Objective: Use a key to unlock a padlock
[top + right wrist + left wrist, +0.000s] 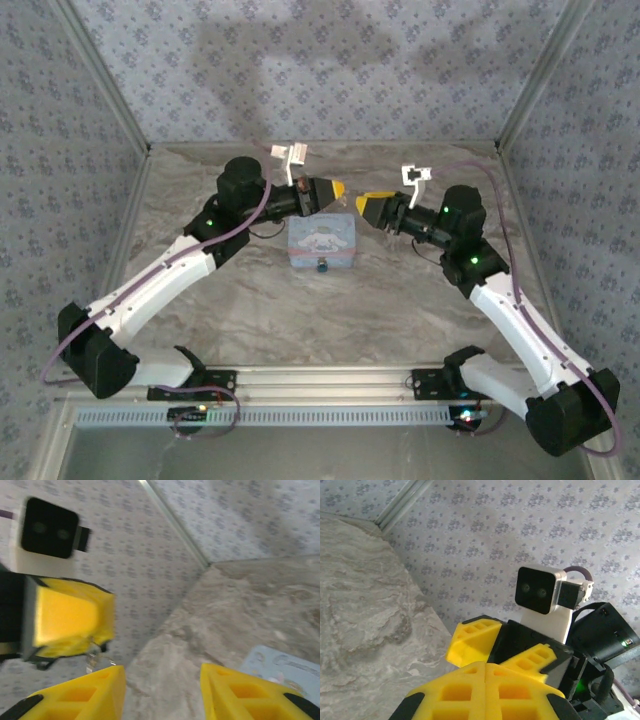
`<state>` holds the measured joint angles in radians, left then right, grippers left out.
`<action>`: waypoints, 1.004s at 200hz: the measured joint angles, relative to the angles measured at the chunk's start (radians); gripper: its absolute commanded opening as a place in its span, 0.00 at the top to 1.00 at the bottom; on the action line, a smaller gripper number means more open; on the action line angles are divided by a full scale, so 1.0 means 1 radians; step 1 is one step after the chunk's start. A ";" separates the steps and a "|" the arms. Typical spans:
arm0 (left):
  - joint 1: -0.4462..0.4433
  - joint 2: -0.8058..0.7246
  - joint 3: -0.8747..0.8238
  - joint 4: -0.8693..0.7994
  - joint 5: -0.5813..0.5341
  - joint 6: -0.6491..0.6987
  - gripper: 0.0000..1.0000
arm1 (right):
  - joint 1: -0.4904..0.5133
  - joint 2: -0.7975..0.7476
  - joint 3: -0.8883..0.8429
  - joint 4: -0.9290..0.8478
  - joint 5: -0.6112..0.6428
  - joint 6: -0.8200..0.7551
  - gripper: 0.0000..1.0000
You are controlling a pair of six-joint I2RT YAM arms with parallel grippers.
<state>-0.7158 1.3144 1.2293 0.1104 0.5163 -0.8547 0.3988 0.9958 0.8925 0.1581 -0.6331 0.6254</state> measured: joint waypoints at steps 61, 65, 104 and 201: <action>-0.027 0.000 0.000 0.051 0.038 0.002 1.00 | 0.015 0.007 -0.005 0.138 -0.098 0.079 0.62; -0.027 0.000 0.000 0.051 0.038 0.002 1.00 | 0.018 0.010 -0.005 0.139 -0.101 0.082 0.63; -0.027 0.000 0.000 0.051 0.037 0.002 1.00 | 0.029 0.020 -0.005 0.155 -0.131 0.090 0.68; -0.026 0.000 0.000 0.051 0.036 0.002 0.82 | 0.039 0.019 -0.003 0.153 -0.159 0.061 1.00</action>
<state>-0.7418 1.3144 1.2293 0.1612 0.5526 -0.8528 0.4374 1.0153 0.8890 0.3115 -0.7925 0.6868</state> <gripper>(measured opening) 0.061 0.064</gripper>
